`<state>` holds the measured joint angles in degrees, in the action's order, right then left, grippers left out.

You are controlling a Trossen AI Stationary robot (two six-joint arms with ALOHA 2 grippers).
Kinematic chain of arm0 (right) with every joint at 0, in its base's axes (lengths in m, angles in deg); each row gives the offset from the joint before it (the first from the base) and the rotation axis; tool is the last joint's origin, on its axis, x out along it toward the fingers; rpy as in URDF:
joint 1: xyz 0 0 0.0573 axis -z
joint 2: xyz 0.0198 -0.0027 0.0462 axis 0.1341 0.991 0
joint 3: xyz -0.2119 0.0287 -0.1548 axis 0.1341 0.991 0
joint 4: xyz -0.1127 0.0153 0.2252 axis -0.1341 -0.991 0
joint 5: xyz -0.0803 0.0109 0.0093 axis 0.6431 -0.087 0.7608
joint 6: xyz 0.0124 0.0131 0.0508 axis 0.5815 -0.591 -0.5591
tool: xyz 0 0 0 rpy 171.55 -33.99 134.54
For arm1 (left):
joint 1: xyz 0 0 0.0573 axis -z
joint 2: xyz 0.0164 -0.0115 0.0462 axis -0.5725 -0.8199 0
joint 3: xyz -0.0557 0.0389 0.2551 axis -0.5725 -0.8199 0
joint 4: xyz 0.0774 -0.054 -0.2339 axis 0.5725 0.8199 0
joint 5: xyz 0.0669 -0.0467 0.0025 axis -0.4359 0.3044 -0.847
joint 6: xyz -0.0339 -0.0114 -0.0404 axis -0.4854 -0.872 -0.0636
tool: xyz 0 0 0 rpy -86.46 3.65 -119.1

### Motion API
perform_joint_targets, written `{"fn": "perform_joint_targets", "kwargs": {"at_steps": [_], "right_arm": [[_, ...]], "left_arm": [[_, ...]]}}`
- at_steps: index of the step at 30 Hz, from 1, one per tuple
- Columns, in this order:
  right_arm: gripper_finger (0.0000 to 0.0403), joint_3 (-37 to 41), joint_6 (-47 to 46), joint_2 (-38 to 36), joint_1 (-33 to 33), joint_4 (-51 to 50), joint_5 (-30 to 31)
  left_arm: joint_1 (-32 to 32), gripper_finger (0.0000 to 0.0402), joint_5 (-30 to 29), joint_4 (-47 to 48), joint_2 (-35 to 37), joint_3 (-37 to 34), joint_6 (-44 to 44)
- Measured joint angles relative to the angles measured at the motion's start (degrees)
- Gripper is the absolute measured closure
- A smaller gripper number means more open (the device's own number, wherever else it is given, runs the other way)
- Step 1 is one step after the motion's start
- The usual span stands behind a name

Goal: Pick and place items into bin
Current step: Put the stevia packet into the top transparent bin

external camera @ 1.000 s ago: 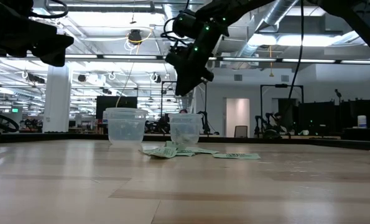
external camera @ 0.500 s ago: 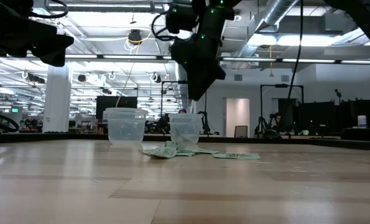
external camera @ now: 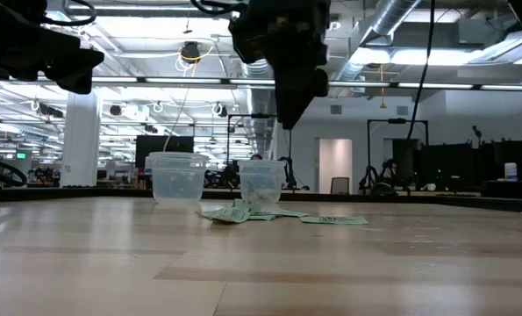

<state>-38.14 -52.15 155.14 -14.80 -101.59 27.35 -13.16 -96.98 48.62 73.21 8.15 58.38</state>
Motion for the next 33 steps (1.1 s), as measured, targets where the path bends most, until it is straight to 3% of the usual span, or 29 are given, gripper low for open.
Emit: {"fn": "perform_joint_targets", "kwargs": {"at_steps": [10,33], "right_arm": [[0.0295,7.16,-7.36,0.06,-4.91,3.78,1.62],[0.0295,18.96,-11.81,0.04,-4.92,12.67,-0.01]], "left_arm": [[0.0,0.0235,-0.02,0.0,-0.01,0.01,0.0],[-0.01,0.0235,0.0,-0.02,-0.01,0.01,0.0]]}}
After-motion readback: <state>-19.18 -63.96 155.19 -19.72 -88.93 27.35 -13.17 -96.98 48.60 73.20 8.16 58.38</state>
